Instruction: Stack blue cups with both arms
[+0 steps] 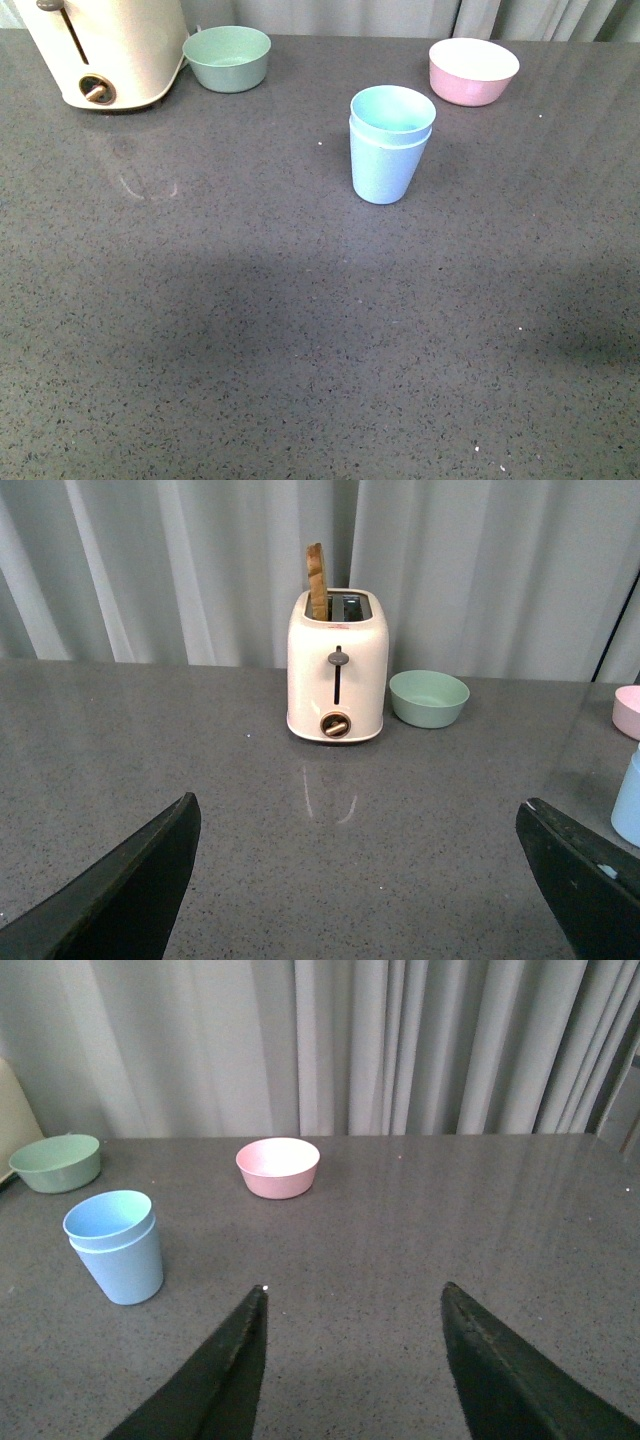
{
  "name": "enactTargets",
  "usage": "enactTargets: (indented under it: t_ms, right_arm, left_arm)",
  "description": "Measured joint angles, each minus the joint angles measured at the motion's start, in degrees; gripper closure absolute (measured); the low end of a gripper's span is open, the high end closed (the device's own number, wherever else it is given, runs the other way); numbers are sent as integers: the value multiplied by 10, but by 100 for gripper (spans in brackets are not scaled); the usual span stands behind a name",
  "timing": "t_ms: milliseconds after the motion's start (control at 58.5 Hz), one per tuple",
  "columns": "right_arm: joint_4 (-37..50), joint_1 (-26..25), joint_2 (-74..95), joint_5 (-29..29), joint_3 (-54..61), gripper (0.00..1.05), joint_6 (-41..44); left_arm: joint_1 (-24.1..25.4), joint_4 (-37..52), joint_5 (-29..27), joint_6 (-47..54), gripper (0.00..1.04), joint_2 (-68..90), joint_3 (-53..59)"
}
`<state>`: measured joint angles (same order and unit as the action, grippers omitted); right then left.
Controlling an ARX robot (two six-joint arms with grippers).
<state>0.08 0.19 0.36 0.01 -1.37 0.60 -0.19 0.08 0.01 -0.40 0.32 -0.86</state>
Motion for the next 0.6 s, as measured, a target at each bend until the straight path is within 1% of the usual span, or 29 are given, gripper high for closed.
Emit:
enactTargets:
  t_ms: [154,205,222,291,598]
  right_arm:
    - [0,0,0,0,0,15,0]
    - [0,0,0,0,0,8,0]
    - [0,0,0,0,0,7,-1]
    - [0,0,0,0,0,9,-1]
    - [0,0,0,0,0,9,-1]
  left_arm:
    - [0,0,0,0,9,0,0]
    - [0,0,0,0,9,0,0]
    - [0,0,0,0,9,0,0]
    - [0,0,0,0,9,0,0]
    - [0,0,0,0,9,0,0]
